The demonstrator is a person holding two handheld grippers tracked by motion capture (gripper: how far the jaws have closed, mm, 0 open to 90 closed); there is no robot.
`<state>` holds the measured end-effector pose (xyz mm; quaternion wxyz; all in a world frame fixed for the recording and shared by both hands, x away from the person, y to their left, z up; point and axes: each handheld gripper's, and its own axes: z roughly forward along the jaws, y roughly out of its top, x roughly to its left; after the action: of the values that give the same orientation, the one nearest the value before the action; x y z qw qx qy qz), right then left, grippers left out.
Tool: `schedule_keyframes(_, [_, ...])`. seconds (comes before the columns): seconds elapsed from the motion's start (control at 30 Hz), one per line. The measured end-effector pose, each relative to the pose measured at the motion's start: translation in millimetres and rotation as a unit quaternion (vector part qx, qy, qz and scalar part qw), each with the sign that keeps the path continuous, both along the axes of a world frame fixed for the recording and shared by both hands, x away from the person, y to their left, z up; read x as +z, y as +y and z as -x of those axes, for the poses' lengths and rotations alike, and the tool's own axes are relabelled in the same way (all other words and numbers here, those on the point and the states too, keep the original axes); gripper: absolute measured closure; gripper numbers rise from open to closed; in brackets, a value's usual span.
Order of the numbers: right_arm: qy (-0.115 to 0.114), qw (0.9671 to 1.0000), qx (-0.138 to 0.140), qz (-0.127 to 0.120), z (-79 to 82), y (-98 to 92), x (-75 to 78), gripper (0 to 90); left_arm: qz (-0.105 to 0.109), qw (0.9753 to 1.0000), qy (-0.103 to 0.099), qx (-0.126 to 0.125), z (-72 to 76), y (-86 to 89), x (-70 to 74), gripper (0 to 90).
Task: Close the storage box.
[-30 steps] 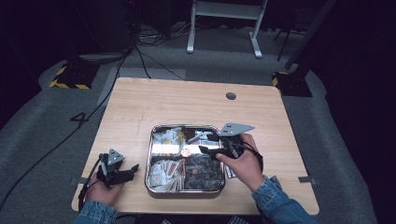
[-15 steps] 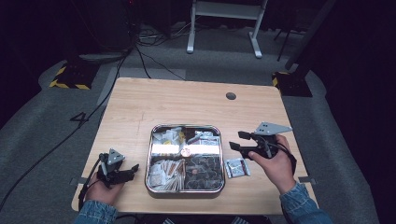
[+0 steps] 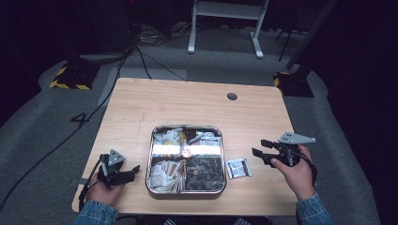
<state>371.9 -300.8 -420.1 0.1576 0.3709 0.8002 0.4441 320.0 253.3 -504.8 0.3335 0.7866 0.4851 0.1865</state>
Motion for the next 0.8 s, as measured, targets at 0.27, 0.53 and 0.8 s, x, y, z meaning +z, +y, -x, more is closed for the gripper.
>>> schedule_keyframes(0.27, [0.017,0.9993,-0.023,0.026,-3.6,-23.9,-26.0,40.3,0.0,1.0,0.0,0.0,0.0,0.0,0.0,27.3])
schedule_keyframes(0.53, [0.013,0.9983,-0.043,0.039,-6.6,-42.0,-53.7,40.1,0.0,1.0,0.0,0.0,0.0,0.0,0.0,27.4])
schedule_keyframes(0.8, [0.02,0.9972,-0.051,0.05,-9.3,-49.3,-73.8,36.8,0.0,1.0,0.0,0.0,0.0,0.0,0.0,27.4])
